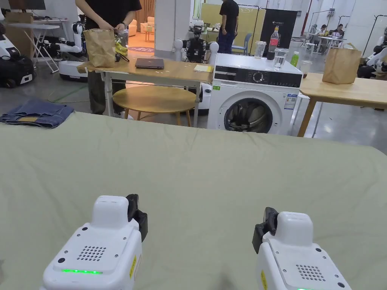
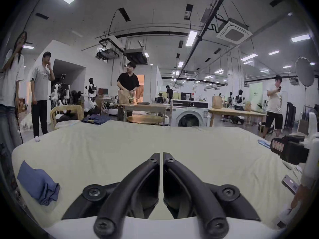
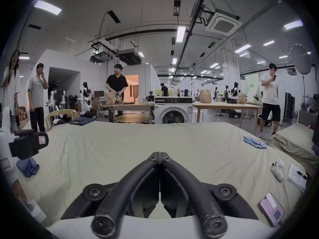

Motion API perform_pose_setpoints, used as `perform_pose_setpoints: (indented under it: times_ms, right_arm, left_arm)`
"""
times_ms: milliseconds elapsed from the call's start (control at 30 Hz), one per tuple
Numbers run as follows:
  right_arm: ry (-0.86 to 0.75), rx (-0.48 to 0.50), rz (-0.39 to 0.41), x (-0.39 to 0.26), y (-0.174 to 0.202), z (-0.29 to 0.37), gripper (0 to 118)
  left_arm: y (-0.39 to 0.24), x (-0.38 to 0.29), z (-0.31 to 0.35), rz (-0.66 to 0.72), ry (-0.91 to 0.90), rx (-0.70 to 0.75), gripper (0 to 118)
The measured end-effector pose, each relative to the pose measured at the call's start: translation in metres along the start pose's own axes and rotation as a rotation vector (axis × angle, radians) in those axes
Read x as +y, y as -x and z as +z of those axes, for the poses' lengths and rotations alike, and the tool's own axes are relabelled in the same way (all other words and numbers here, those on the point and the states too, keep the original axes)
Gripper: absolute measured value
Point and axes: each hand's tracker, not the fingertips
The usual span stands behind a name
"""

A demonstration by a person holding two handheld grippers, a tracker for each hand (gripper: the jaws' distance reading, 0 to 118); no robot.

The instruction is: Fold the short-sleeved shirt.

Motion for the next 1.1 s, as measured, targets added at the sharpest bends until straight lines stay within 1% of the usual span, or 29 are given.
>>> perform_pose_setpoints:
  times_ms: [167,333,400,433,467,500,533,567,600,633,700,733,767,833,900,967,1100]
  right_arm:
    - [-0.010,-0.001,0.012,0.001,0.002,0.001,0]
    - [-0.010,-0.004,-0.013,0.002,0.002,0.002,0]
    - [-0.016,-0.007,-0.006,0.001,0.002,0.003,0]
    - [-0.024,-0.014,0.003,0.000,0.003,0.004,0]
    - [-0.030,-0.016,0.008,-0.001,0.003,0.005,0]
    - [-0.035,-0.020,0.014,-0.001,0.004,0.006,7]
    - [-0.039,-0.027,0.024,-0.001,0.004,0.007,19]
    - [-0.040,-0.026,0.028,-0.001,0.004,0.008,36]
    - [-0.042,-0.025,0.031,0.000,0.003,0.009,59]
    - [-0.044,-0.020,0.031,0.000,0.003,0.010,72]
    - [-0.047,-0.014,0.032,0.001,0.002,0.011,87]
    - [-0.053,-0.024,0.041,0.001,0.003,0.012,93]
    - [-0.060,-0.044,0.050,0.001,0.005,0.013,96]
    - [-0.064,-0.050,0.054,0.002,0.004,0.014,96]
    - [-0.074,-0.043,0.040,0.003,0.003,0.014,97]
    - [-0.058,-0.059,0.027,0.006,0.002,0.012,97]
    - [-0.044,-0.043,0.013,0.007,-0.003,0.010,97]
  left_arm:
    - [0.005,-0.002,0.003,0.049,-0.024,0.014,0]
    - [0.008,0.000,0.006,0.064,-0.054,0.039,0]
    - [0.009,0.001,0.007,0.065,-0.060,0.035,0]
    - [0.009,0.001,0.007,0.062,-0.058,0.025,1]
    - [0.008,0.001,0.008,0.054,-0.055,0.031,7]
    - [0.007,0.001,0.008,0.042,-0.055,0.044,16]
    - [0.008,0.000,0.008,0.036,-0.050,0.050,27]
    - [0.009,-0.001,0.008,0.034,-0.042,0.049,39]
    - [0.009,0.000,0.007,0.035,-0.030,0.044,54]
    - [0.010,0.000,0.005,0.047,-0.006,0.033,63]
    - [0.011,0.000,0.003,0.059,0.021,0.037,72]
    - [0.011,0.000,0.003,0.059,0.020,0.040,76]
    - [0.010,0.000,0.003,0.058,0.020,0.044,77]
    - [0.010,0.001,0.005,0.046,0.014,0.051,77]
    - [0.008,0.003,0.007,0.039,0.003,0.047,77]
    - [0.008,0.004,0.010,0.034,-0.015,0.038,77]
    - [0.005,0.004,0.009,0.008,-0.017,0.100,77]
